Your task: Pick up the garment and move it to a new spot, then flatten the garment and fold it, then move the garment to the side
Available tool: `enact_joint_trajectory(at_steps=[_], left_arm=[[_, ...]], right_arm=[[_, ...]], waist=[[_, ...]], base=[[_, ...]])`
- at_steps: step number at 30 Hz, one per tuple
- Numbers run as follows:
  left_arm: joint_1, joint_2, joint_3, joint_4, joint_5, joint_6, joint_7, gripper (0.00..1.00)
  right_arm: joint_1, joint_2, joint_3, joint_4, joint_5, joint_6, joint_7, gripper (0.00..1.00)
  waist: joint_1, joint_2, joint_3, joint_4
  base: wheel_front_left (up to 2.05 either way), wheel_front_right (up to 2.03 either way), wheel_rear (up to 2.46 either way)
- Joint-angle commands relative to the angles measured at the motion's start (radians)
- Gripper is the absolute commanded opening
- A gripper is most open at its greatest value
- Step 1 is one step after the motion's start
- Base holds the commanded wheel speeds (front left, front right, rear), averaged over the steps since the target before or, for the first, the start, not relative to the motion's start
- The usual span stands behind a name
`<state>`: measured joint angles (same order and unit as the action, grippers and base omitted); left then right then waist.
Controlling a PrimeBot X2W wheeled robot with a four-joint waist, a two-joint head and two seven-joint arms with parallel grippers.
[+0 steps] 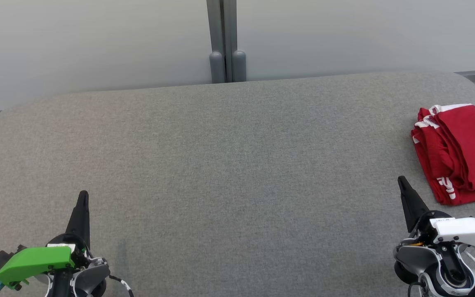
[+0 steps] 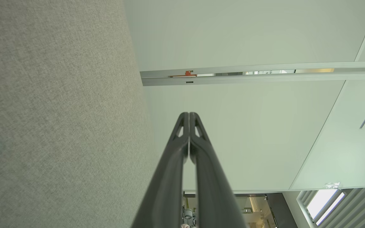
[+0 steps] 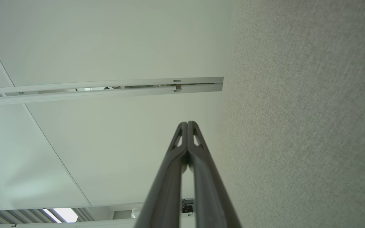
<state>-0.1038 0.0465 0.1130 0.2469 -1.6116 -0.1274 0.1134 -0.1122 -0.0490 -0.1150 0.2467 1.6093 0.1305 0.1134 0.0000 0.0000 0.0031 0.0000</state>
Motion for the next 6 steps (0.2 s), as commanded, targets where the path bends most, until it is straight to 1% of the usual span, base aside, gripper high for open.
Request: enact_joint_trajectory(at_steps=[1, 6], left_arm=[[-0.011, 0.007, 0.003, -0.003, -0.003, -0.006, 0.005, 0.00], [-0.011, 0.007, 0.003, -0.003, -0.003, -0.006, 0.005, 0.00]], right_arm=[[0.008, -0.001, -0.002, -0.005, 0.007, 0.000, 0.003, 0.00], [0.008, -0.001, -0.002, -0.005, 0.007, 0.000, 0.003, 0.00]], waist=[[0.0000, 0.0000, 0.000, 0.000], [0.0000, 0.0000, 0.000, 0.000]], base=[[0.00, 0.00, 0.00], [0.00, 0.00, 0.00]])
